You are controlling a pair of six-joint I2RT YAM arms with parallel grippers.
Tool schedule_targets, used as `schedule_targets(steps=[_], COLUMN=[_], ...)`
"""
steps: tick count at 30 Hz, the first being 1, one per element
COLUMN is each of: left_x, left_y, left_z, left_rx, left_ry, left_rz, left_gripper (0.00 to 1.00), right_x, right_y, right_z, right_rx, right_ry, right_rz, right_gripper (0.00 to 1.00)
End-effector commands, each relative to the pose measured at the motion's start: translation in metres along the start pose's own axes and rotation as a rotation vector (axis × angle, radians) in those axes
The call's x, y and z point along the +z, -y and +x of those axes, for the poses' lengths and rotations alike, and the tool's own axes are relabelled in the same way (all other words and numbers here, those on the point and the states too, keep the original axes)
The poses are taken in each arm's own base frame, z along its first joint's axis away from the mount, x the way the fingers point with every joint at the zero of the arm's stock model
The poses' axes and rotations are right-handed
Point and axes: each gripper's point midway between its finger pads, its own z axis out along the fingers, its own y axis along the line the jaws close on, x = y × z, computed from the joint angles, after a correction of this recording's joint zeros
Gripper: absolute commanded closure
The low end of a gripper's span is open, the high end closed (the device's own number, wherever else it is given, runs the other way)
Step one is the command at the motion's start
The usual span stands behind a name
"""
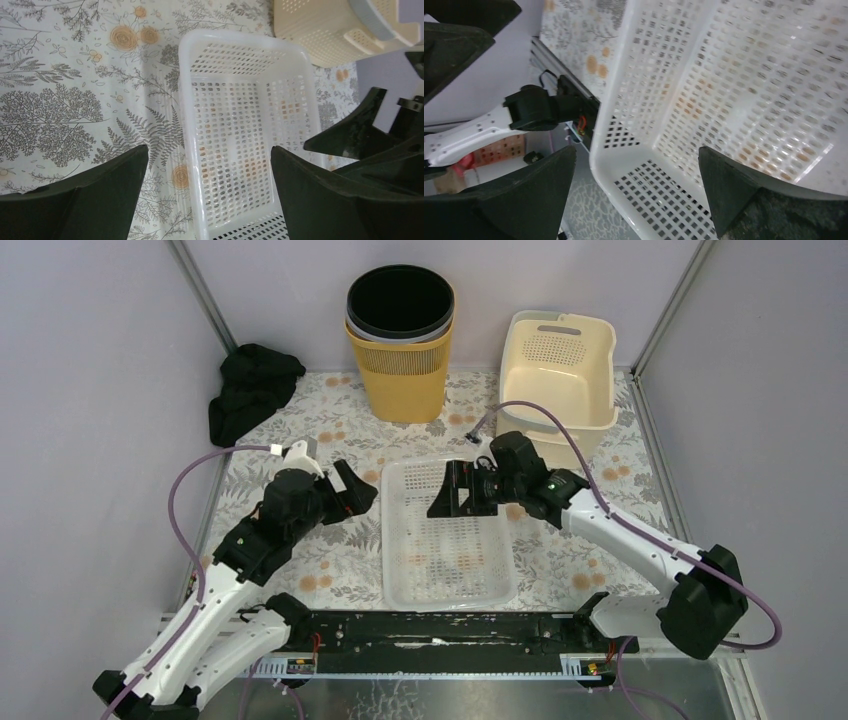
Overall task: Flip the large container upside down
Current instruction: Turn the container upside down at the center of the board.
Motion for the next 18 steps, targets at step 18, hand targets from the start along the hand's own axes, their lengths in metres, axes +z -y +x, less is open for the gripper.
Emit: schedule_targets(steps=[18], left_x=[-0.043], left_y=[0.026], left_z=[-0.034], left_rx=[-0.029], left_ry=[0.096], left_rz=[0.095], left_gripper=[0.00], right_x=[0.072], right_y=[-0.029], right_z=[-0.028], right_rx=[-0.031], right_ry=[0.021], right_rz=[0.304], right_gripper=[0.01])
